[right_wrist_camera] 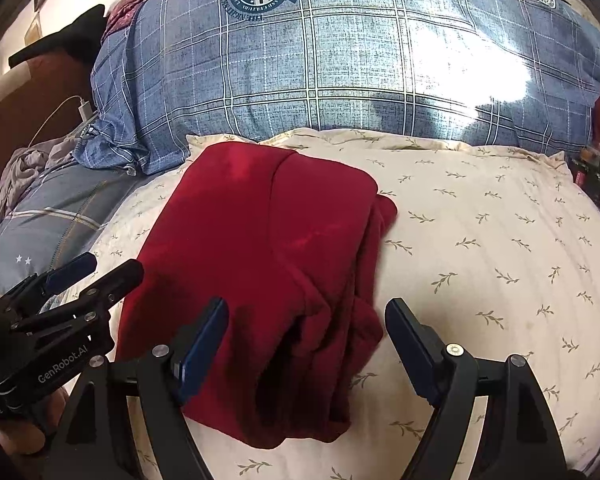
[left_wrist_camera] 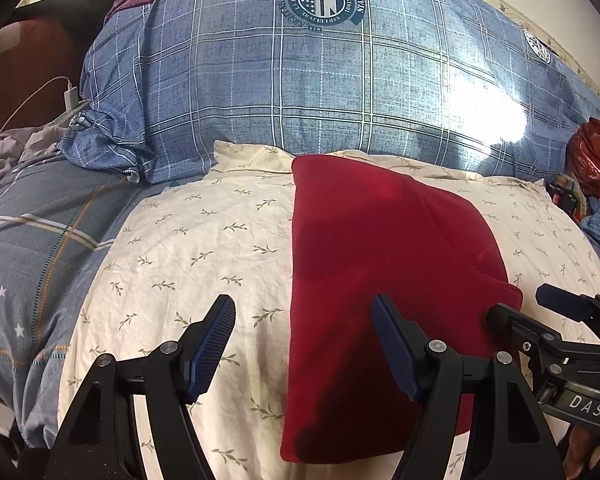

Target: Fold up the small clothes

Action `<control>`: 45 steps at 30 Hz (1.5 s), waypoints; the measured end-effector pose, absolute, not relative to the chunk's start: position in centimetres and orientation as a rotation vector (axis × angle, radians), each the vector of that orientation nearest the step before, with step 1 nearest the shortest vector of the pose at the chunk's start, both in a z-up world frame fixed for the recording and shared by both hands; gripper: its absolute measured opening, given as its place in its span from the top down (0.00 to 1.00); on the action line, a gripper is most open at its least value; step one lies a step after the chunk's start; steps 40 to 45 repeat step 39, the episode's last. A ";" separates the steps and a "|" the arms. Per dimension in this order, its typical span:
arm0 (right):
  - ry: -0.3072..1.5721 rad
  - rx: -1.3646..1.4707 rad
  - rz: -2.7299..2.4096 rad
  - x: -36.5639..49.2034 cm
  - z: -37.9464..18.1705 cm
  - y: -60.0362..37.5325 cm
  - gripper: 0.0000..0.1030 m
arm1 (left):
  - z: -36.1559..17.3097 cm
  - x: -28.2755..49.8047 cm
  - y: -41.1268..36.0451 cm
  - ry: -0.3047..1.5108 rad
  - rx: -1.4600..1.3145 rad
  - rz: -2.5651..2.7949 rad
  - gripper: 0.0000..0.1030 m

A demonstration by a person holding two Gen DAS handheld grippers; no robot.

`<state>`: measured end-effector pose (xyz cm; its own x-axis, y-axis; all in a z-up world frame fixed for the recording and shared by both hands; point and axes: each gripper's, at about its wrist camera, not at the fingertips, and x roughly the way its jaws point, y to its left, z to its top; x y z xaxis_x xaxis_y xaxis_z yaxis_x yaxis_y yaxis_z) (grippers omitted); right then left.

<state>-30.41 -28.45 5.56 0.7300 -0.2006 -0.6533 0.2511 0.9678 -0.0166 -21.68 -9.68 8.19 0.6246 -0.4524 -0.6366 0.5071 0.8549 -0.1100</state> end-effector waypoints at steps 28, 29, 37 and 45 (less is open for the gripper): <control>0.719 0.078 -0.247 -29.7 5.2 -27.8 0.20 | 7.4 -20.8 -10.4 0.734 0.078 -0.554 0.33; 0.719 0.079 -0.247 -29.7 5.2 -27.9 0.20 | 7.4 -20.8 -10.4 0.734 0.079 -0.553 0.33; 0.722 0.077 -0.244 -29.5 5.1 -27.9 0.20 | 7.3 -20.6 -10.4 0.724 0.071 -0.556 0.33; 0.709 0.080 -0.246 -29.7 5.3 -28.2 0.20 | 7.2 -20.3 -10.3 0.734 0.068 -0.562 0.33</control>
